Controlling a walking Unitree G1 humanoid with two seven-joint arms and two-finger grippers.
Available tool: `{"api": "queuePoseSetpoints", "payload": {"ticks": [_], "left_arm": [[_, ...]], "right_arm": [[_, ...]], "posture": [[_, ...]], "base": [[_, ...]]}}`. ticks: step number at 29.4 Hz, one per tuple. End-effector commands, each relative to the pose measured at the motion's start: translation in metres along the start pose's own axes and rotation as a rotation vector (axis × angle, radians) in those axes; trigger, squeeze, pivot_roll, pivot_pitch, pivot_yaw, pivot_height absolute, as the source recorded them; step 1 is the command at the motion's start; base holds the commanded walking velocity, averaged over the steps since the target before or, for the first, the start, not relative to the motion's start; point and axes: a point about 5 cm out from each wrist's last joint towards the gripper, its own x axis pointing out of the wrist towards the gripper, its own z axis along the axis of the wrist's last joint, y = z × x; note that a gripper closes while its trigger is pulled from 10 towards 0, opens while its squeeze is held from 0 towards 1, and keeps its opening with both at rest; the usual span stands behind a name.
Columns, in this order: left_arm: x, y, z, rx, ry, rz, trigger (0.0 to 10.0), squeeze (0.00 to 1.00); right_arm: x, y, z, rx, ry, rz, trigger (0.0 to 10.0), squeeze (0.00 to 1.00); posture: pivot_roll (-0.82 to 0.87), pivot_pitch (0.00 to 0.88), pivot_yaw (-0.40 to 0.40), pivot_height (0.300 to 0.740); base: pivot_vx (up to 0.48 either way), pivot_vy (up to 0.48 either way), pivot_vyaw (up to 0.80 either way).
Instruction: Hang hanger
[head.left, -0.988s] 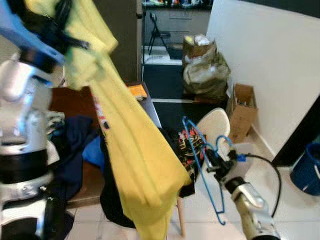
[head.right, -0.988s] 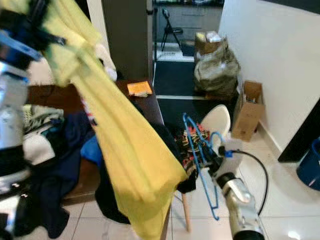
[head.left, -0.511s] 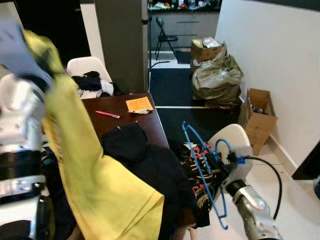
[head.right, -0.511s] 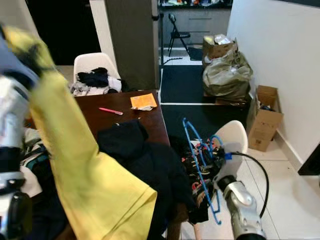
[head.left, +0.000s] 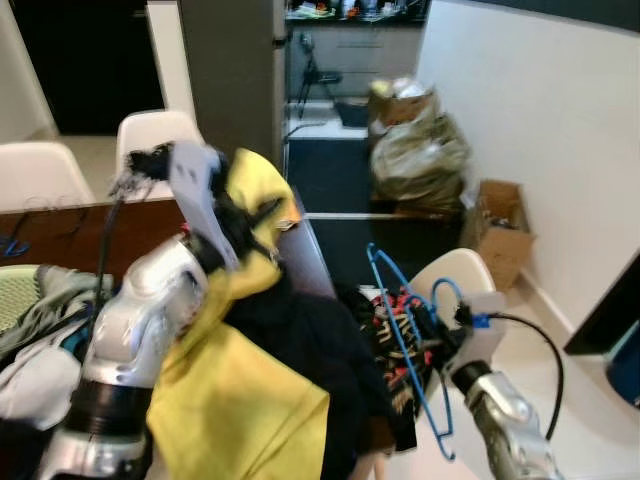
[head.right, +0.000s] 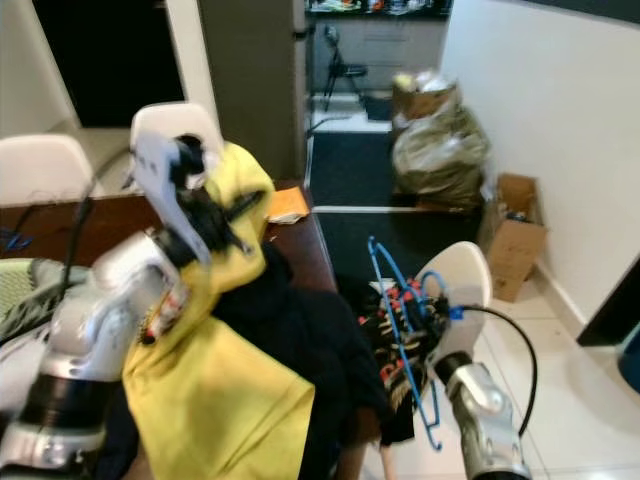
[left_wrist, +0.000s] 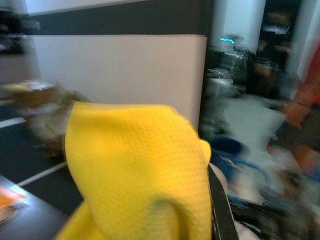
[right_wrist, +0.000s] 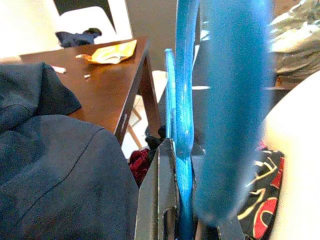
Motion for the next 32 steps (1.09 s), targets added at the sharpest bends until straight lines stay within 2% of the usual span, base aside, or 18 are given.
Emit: {"api": "queuePoseSetpoints", "payload": {"ticks": [1, 4, 5, 6, 7, 8, 10, 11, 17, 18, 20, 22, 23, 25, 26, 27, 28, 32], "left_arm": [[-0.003, -0.010, -0.007, 0.012, 0.058, -0.063, 10.0, 0.00], [-0.008, -0.010, -0.017, 0.027, 0.114, -0.056, 10.0, 0.00], [-0.020, -0.001, -0.039, 0.088, 0.252, -0.003, 10.0, 0.84], [-0.020, -0.001, -0.039, 0.088, 0.252, -0.003, 10.0, 0.84], [-0.034, 0.009, -0.055, 0.125, 0.371, 0.061, 10.0, 1.00], [-0.034, 0.009, -0.055, 0.125, 0.371, 0.061, 10.0, 1.00], [-0.064, 0.030, -0.073, 0.272, 0.574, 0.186, 10.0, 1.00], [-0.071, 0.037, -0.073, 0.319, 0.613, 0.225, 10.0, 1.00], [-0.085, 0.058, -0.055, 0.486, 0.689, 0.361, 10.0, 1.00], [-0.090, 0.070, -0.044, 0.561, 0.709, 0.467, 10.0, 1.00], [-0.090, 0.070, -0.044, 0.561, 0.709, 0.467, 10.0, 1.00], [-0.097, 0.089, -0.009, 0.696, 0.628, 0.737, 10.0, 1.00], [-0.097, 0.089, -0.009, 0.696, 0.628, 0.737, 10.0, 1.00], [-0.095, 0.090, 0.011, 0.761, 0.525, 0.831, 10.0, 1.00], [-0.088, 0.085, 0.026, 0.780, 0.397, 0.880, 10.0, 0.00], [-0.088, 0.085, 0.026, 0.780, 0.397, 0.880, 10.0, 0.00], [-0.079, 0.071, 0.037, 0.709, 0.191, 0.932, 10.0, 0.00], [-0.077, 0.065, 0.034, 0.614, 0.118, 0.954, 10.0, 0.00]], "right_arm": [[-0.001, 0.001, 0.000, -0.007, 0.009, 0.003, 10.0, 0.00], [-0.001, 0.002, 0.000, -0.006, 0.010, 0.005, 10.0, 0.00], [0.000, 0.004, 0.000, -0.004, 0.012, 0.012, 10.0, 0.00], [0.000, 0.004, 0.000, -0.004, 0.012, 0.012, 10.0, 0.00], [0.001, 0.005, 0.000, -0.002, 0.014, 0.022, 10.0, 0.00], [0.001, 0.005, 0.000, -0.002, 0.014, 0.022, 10.0, 0.00], [0.004, 0.010, -0.001, 0.004, 0.019, 0.045, 10.0, 0.00], [0.005, 0.011, -0.001, 0.006, 0.020, 0.052, 10.0, 0.00], [0.007, 0.013, 0.001, 0.008, 0.016, 0.062, 10.0, 0.00], [0.007, 0.013, 0.002, 0.008, 0.013, 0.064, 10.0, 0.00], [0.007, 0.013, 0.002, 0.008, 0.013, 0.064, 10.0, 0.00], [0.008, 0.012, 0.006, 0.011, -0.001, 0.068, 10.0, 0.00], [0.008, 0.012, 0.006, 0.011, -0.001, 0.068, 10.0, 0.00], [0.008, 0.012, 0.007, 0.012, -0.008, 0.069, 10.0, 0.00], [0.008, 0.011, 0.008, 0.015, -0.012, 0.068, 10.0, 0.00], [0.008, 0.011, 0.008, 0.015, -0.012, 0.068, 10.0, 0.00], [0.008, 0.011, 0.009, 0.015, -0.017, 0.065, 10.0, 0.00], [0.008, 0.011, 0.010, 0.016, -0.023, 0.060, 10.0, 0.00]], "posture": [[0.00, 0.000, -0.017, 0.740], [0.00, 0.000, -0.018, 0.740], [0.01, 0.000, -0.023, 0.740], [0.01, 0.000, -0.023, 0.740], [0.01, 0.000, -0.026, 0.740], [0.01, 0.000, -0.026, 0.740], [0.02, 0.000, -0.033, 0.740], [0.02, 0.000, -0.033, 0.740], [0.03, 0.000, -0.035, 0.740], [0.03, 0.000, -0.034, 0.740], [0.03, 0.000, -0.034, 0.740], [0.03, 0.000, -0.031, 0.740], [0.03, 0.000, -0.031, 0.740], [0.03, 0.000, -0.032, 0.740], [0.03, 0.000, -0.034, 0.740], [0.03, 0.000, -0.034, 0.740], [0.03, 0.000, -0.033, 0.740], [0.04, 0.000, -0.034, 0.740]], "base": [[0.000, 0.000, 0.00], [0.000, 0.000, 0.00], [0.000, 0.000, 0.00], [0.000, 0.000, 0.00], [0.000, 0.000, 0.00], [0.000, 0.000, 0.00], [0.000, 0.000, 0.00], [0.000, 0.000, 0.00], [0.000, 0.000, 0.00], [0.000, 0.000, 0.00], [0.000, 0.000, 0.00], [0.000, 0.000, 0.00], [0.000, 0.000, 0.00], [0.000, 0.000, 0.00], [0.000, 0.000, 0.00], [0.000, 0.000, 0.00], [0.000, 0.000, 0.00], [0.000, 0.000, 0.00]]}}
